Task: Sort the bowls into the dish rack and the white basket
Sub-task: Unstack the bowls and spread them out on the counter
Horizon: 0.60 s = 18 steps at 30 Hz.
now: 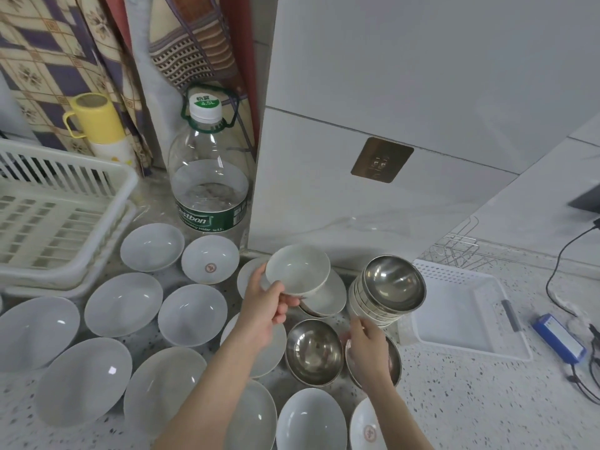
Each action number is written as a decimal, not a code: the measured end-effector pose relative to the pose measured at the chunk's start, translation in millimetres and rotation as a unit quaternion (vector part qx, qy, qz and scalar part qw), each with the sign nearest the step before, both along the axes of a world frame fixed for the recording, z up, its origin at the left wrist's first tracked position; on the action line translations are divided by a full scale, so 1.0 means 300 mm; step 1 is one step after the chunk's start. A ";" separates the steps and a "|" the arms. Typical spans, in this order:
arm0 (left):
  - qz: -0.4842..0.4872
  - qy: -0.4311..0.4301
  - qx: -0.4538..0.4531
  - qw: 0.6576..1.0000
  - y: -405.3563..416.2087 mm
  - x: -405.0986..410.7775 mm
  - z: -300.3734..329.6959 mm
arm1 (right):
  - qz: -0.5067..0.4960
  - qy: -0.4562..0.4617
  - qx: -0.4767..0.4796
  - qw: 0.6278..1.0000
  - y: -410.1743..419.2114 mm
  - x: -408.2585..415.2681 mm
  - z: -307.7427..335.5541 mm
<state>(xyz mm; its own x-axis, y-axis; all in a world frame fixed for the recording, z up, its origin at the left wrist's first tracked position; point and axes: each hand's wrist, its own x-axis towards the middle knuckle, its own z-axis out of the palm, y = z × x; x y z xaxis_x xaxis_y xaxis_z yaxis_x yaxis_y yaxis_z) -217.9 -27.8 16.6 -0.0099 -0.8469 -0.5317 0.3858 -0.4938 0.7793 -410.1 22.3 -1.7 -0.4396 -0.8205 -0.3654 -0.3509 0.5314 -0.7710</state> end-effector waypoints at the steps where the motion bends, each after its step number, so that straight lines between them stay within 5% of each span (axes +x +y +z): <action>1: 0.012 0.014 -0.001 1.000 0.006 0.017 0.003 | 0.002 -0.005 0.011 1.000 -0.017 0.007 0.000; 18: 0.053 0.058 -0.013 0.997 0.074 0.145 -0.007 | -0.017 -0.059 0.134 0.989 -0.194 0.089 -0.046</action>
<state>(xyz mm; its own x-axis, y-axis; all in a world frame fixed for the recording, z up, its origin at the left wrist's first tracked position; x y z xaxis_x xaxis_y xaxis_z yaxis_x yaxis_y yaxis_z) -174.5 -5.7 14.5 0.0207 -0.8599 -0.5100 0.5225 -0.4257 0.7388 -383.3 -35.9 -15.3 -0.4064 -0.6737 -0.6172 -0.2465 0.7313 -0.6359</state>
